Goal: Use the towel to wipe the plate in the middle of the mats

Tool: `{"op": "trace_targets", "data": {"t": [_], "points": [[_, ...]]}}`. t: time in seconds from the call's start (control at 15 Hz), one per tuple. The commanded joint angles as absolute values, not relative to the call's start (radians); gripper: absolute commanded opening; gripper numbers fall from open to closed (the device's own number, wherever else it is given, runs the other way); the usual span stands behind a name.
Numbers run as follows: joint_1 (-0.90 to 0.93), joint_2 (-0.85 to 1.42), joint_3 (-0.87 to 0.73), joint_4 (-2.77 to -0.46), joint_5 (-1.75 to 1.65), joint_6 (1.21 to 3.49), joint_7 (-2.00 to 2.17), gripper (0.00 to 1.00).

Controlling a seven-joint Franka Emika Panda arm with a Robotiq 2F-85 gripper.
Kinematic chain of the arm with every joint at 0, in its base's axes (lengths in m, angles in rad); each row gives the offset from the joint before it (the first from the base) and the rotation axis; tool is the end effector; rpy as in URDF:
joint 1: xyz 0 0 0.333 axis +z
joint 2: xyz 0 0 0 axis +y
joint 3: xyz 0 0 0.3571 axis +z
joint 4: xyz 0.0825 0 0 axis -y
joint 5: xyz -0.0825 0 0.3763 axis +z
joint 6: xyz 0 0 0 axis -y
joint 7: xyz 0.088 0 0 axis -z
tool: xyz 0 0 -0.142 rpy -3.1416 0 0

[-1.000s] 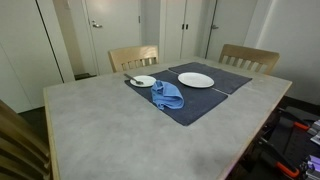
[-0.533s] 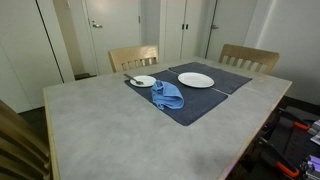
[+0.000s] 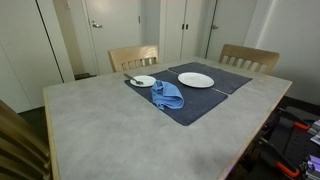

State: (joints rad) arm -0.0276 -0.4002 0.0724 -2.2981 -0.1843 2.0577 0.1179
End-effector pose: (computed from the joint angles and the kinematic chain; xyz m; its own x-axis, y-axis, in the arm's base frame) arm 0.4299 0.0068 0.5264 0.9852 0.0128 0.1708 -0.0188 -0.9831 0.1823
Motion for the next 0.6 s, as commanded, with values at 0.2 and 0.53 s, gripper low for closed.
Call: {"op": "trace_targets", "data": {"t": [0.2, 0.53], "points": [[0.019, -0.312, 0.102, -2.217, -0.187, 2.049, 0.124, 1.00], [0.053, -0.225, 0.102, -2.158, -0.136, 2.071, 0.114, 1.00]]}}
